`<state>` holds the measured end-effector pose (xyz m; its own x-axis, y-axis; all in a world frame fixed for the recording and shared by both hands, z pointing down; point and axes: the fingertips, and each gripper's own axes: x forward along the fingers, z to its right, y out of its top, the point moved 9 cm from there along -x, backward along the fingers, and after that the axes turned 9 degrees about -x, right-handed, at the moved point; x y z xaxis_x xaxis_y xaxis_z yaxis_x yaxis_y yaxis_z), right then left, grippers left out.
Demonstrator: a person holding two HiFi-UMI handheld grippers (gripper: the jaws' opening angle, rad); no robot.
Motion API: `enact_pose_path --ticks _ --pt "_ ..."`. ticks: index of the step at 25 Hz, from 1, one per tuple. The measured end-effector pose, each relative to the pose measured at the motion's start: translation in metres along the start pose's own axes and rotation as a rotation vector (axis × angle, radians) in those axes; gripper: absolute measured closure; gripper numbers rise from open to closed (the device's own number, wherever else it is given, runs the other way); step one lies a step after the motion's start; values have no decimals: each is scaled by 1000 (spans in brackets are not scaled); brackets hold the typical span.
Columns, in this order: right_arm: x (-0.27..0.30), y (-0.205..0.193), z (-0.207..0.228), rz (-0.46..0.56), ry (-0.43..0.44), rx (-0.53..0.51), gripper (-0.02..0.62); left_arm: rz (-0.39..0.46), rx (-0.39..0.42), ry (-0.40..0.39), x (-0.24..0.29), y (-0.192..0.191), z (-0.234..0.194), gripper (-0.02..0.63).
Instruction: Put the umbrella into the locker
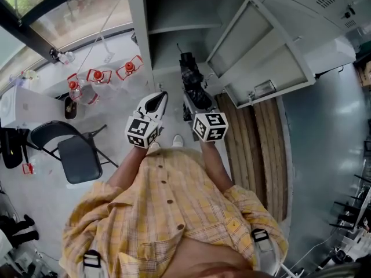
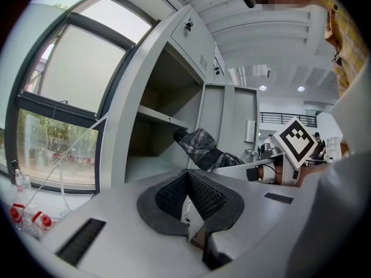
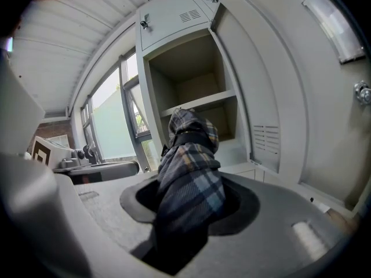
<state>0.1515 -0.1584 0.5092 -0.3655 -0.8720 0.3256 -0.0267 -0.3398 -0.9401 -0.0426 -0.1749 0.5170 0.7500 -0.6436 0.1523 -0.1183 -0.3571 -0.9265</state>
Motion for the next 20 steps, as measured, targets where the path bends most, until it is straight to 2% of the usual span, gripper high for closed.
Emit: enact_pose_path --ticks 8,20 --pt "21 6 15 -2 23 -30 404 12 9 27 5 2 -3 601" --pt "66 17 28 -59 65 -116 403 27 35 38 11 11 -7 601"
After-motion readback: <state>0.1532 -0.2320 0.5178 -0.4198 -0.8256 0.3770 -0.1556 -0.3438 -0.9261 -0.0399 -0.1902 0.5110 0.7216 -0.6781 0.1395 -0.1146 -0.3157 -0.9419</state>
